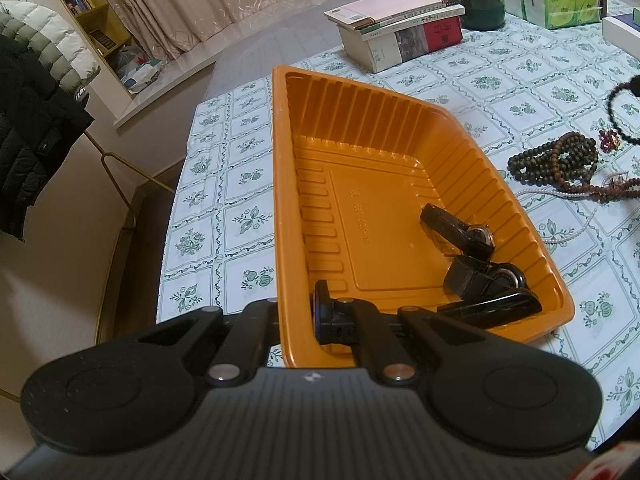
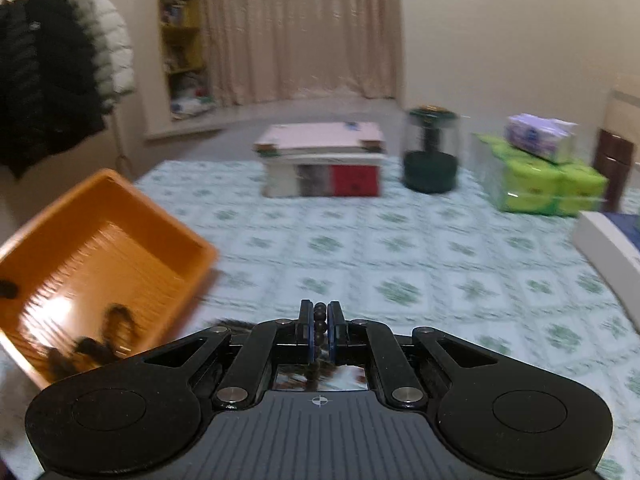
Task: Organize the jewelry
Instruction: 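Hold the tray with the left gripper while the right gripper drops the bead bracelet inside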
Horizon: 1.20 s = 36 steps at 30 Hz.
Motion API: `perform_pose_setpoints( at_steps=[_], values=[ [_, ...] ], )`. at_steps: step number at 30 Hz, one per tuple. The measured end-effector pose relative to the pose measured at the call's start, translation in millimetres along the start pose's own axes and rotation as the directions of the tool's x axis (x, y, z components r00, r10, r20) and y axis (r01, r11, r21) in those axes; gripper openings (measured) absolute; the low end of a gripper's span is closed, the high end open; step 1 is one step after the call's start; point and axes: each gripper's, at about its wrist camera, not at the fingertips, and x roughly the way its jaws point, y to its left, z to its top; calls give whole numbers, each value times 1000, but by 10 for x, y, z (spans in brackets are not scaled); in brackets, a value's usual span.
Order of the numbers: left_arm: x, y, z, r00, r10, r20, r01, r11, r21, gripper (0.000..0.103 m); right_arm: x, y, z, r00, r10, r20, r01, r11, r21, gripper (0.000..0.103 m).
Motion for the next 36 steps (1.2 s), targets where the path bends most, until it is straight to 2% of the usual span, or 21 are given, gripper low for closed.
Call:
perform_pose_setpoints(
  at_steps=[6, 13, 18, 24, 36],
  values=[
    [3, 7, -4, 1000, -3, 0, 3, 1000, -3, 3, 137, 496, 163, 987, 164, 0, -164, 986, -16, 6],
    [23, 22, -11, 1000, -9, 1, 9, 1000, -5, 3, 323, 1059, 312, 949, 316, -14, -316, 947, -59, 6],
    [27, 33, -14, 1000, -13, 4, 13, 1000, -4, 3, 486, 1358, 325, 929, 367, -42, -369, 926, -84, 6],
    [24, 45, -28, 1000, -17, 5, 17, 1000, -8, 3, 640, 1535, 280, 909, 410, -77, -415, 908, -66, 6],
    [23, 42, -23, 1000, -18, 6, 18, 1000, -9, 3, 765, 1701, 256, 890, 447, -91, -453, 890, -58, 6]
  ],
)
